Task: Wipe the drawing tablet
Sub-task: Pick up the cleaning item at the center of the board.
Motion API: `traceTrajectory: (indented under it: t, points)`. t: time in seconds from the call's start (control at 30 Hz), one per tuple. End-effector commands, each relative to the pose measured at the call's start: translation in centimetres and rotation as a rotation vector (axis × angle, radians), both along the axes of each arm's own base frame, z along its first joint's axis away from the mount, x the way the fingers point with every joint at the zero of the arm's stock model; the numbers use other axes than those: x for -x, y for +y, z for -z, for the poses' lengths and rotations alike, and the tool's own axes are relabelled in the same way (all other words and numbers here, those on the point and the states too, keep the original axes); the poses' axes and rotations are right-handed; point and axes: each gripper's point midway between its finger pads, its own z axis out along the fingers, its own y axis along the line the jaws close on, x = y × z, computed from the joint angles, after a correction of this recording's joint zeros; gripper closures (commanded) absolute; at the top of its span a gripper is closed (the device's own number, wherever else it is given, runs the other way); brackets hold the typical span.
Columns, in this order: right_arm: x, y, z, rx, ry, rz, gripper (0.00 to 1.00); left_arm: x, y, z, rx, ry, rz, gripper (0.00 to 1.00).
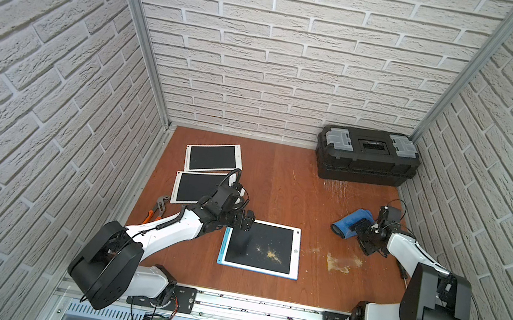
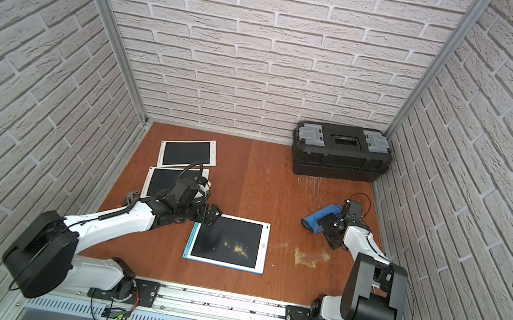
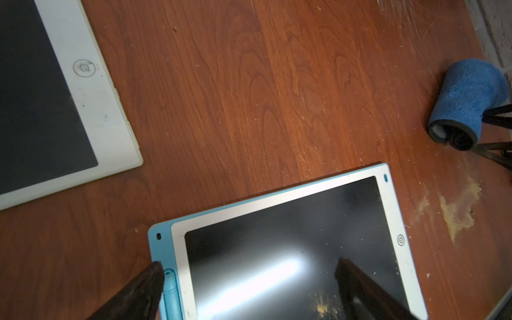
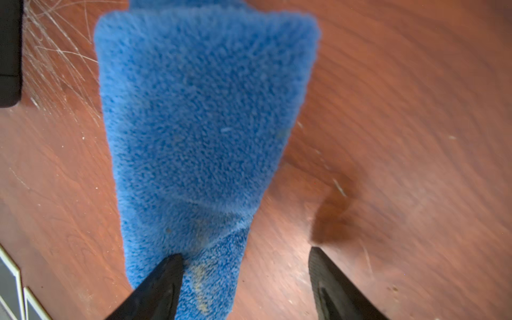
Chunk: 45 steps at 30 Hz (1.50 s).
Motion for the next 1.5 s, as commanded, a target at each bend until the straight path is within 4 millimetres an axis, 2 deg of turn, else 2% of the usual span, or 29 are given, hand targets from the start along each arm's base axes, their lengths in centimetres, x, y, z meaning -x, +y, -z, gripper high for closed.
traceTrajectory:
  t: [0.0,0.2,0.27,0.73,0.93,1.1,1.27,1.47]
  points:
    - [-2.6,-0.1,-1.7,0.007,-0.078,-0.04,0.28,-1.3,-1.4,-1.5,0.036,-0.06,0.033,0.02]
    - [-3.8,0.3,-3.7,0.043,-0.121,-0.075,0.29,-1.4,-1.5,-1.4,0.035,-0.056,0.04,0.02]
    - [-3.8,0.1,-3.7,0.064,-0.099,-0.079,0.27,-1.5,-1.4,-1.4,0.032,-0.055,0.039,0.02]
    - [-2.9,1.1,0.7,0.014,0.102,-0.127,0.3,-1.5,-1.5,-1.6,0.045,-0.048,0.035,0.02]
    - [-3.4,1.7,2.0,-0.025,0.131,-0.142,0.31,-1.5,-1.8,-1.6,0.058,-0.041,0.041,0.02]
    - [-3.8,1.3,2.6,-0.013,0.146,-0.13,0.34,-1.4,-2.6,-2.0,0.063,-0.045,0.071,0.02]
    - [-3.5,0.8,3.0,0.017,0.167,-0.137,0.47,-1.2,-3.6,-2.2,0.037,-0.083,0.127,0.02]
    - [-3.9,1.4,3.6,-0.016,0.16,-0.149,0.8,-0.4,-7.5,-4.1,-0.02,-0.17,0.286,0.02]
